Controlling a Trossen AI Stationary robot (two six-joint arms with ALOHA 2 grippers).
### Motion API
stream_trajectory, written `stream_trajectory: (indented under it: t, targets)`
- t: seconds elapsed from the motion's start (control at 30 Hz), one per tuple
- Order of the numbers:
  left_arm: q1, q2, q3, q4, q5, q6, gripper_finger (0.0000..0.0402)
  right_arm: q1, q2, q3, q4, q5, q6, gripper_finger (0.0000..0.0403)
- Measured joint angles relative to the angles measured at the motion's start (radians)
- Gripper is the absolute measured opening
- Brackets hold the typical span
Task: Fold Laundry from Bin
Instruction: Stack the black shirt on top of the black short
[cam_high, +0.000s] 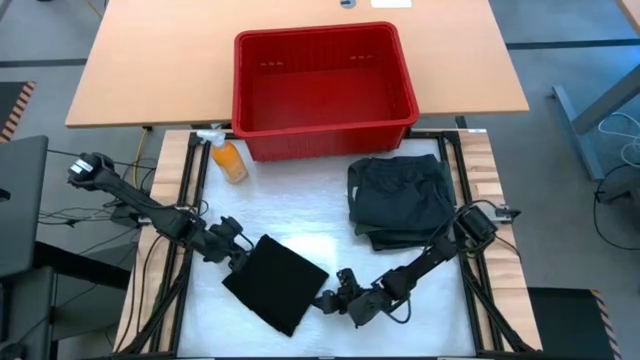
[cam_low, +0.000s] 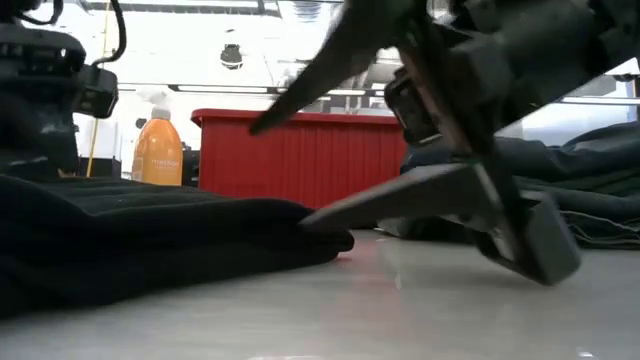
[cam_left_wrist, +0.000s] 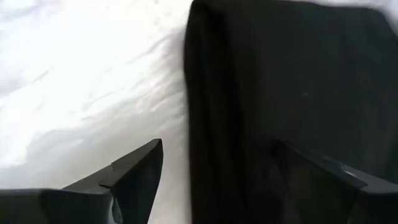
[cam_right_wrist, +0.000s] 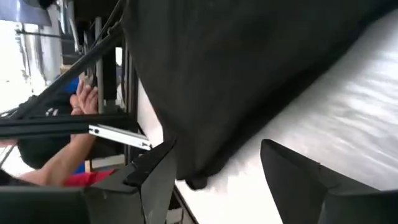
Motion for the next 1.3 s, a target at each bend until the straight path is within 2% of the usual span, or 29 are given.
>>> stream_trajectory:
  t: [0.13,0.37,0.5,0.73,0.83,0.97,1.1,1.2,1.3]
  targets:
    - [0.0,0.081,0.0,0.033,0.017,-0.005,0.0299,-0.011,0.041,0.058,-0.017,0.003,0.011,0.0259]
    - [0.002,0.244,0.002,0.168,0.073,0.041,0.0299,-0.024,0.04,0.144,-0.283,0.047,0.064,0.0258]
    - [0.003,0.349,0.005,0.331,0.099,0.062,0.0293,-0.047,0.042,0.158,-0.325,0.014,0.095,0.0258]
    - [0.002,0.452,0.003,0.524,0.113,0.061,0.0262,-0.039,0.04,0.162,-0.465,-0.007,0.189,0.0258]
    - [-0.002,0.508,0.003,0.584,0.101,0.026,0.0238,-0.044,0.069,0.162,-0.45,0.001,0.204,0.0251]
    - [-0.003,0.589,0.003,0.693,0.079,-0.024,0.0187,-0.074,0.143,0.167,-0.319,-0.038,0.171,0.0208]
    - [-0.003,0.634,0.003,0.809,0.063,-0.026,0.0103,-0.099,0.162,0.167,-0.194,-0.043,0.02,0.0122]
    - [-0.004,0.619,0.002,0.813,0.03,-0.033,0.0032,-0.111,0.107,0.161,-0.244,-0.037,-0.101,0.0051]
    - [-0.004,0.569,-0.002,0.815,-0.017,-0.045,0.0027,-0.117,0.025,0.155,-0.361,-0.022,-0.221,0.0042]
